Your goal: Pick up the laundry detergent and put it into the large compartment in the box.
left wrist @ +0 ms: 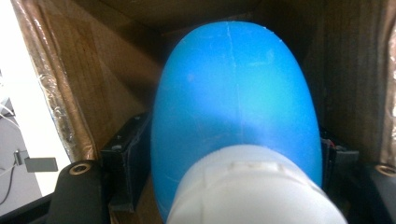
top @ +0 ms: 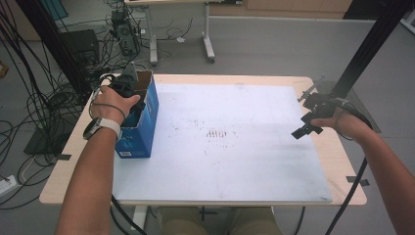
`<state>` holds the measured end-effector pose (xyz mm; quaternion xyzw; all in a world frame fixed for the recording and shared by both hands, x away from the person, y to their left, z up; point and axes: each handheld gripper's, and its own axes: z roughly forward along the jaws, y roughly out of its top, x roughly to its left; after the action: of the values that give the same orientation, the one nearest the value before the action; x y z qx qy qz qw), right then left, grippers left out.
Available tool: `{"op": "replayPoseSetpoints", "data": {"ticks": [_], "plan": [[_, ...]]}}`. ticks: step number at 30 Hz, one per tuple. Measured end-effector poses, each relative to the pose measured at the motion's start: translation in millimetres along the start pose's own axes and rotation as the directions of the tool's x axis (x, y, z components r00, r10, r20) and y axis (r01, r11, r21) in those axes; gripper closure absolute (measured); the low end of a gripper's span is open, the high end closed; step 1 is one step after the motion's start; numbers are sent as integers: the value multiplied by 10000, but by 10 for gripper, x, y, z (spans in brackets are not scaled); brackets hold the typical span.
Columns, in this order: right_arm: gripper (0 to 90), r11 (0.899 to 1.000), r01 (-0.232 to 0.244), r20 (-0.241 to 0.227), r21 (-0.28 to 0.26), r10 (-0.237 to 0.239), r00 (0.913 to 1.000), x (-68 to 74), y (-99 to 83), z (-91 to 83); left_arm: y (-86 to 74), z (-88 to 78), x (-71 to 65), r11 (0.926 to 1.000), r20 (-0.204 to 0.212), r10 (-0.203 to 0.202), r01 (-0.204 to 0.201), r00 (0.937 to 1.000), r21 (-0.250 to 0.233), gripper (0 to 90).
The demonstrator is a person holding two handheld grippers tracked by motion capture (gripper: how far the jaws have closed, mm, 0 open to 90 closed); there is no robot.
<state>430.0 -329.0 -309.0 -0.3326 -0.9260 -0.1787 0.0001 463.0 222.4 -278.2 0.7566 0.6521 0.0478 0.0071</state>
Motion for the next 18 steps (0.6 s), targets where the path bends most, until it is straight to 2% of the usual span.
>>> {"op": "replayPoseSetpoints", "data": {"ticks": [10, 18], "plan": [[90, 10000, 8, -45, -12, -8, 10000, 8, -6, 18, -20, -41, 11, 9998, 52, 122, -121, 9999, -159, 273], [90, 10000, 49, -37, 10, -49, 10000, 16, 5, 19, -41, -79, 36, 9993, 277, 179, -170, 9995, -324, 273]]}}
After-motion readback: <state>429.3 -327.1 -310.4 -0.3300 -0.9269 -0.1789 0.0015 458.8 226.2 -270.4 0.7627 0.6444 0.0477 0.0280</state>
